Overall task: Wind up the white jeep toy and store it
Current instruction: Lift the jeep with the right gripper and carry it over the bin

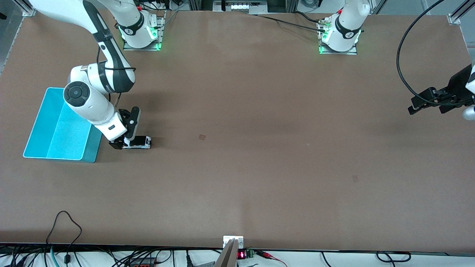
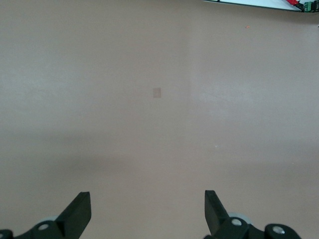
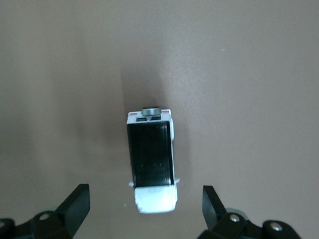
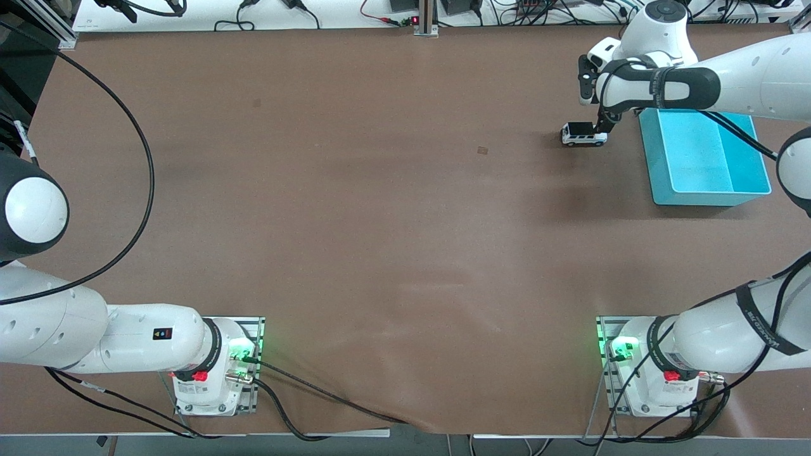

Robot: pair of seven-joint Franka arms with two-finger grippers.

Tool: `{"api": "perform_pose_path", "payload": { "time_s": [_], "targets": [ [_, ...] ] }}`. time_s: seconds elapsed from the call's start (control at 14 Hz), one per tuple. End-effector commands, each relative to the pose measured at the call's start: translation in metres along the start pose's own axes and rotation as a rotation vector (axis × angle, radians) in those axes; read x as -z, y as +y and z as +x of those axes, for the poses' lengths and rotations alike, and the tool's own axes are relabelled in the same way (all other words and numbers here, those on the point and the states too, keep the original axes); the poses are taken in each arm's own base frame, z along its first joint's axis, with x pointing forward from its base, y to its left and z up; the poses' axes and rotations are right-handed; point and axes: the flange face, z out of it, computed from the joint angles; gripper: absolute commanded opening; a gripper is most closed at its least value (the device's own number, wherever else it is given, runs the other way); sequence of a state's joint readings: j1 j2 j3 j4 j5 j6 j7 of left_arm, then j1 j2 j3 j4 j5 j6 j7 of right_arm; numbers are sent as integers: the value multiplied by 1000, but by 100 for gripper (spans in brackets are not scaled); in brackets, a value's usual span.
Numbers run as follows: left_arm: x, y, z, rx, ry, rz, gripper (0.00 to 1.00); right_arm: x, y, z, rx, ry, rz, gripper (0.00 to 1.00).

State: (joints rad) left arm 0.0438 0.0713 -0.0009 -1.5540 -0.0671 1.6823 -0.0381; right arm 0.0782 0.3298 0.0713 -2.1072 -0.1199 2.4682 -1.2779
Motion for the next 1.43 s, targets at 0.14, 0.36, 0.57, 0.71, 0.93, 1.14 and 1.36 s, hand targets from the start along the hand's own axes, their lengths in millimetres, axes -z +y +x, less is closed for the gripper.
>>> {"api": "perform_pose_path", "payload": {
  "time_s": [0.14, 0.36, 0.57, 0.71, 0.93, 1.14, 1.36],
  "targets": [
    [11, -4, -16, -23, -12, 5, 100, -31, -1, 3, 59, 11, 6, 100],
    [0, -7, -26, -19, -33, 5, 100, -45, -1, 5, 60, 19, -1, 100],
    [4, -1, -30, -18, -25, 8, 100, -58, -2, 5, 59, 25, -4, 100],
    [9, 0, -30, -35, -15, 20, 100, -59, -3, 7, 62, 25, -1, 78],
    [11, -2, -34, -10, -49, 18, 100, -59, -3, 6, 58, 25, 1, 33],
    [20, -2, -34, -9, -52, 20, 100, -53, -2, 6, 41, 25, -2, 1],
    [20, 0, -36, -34, -54, 24, 100, -14, 6, -3, -106, 26, -40, 0]
  ]
}}
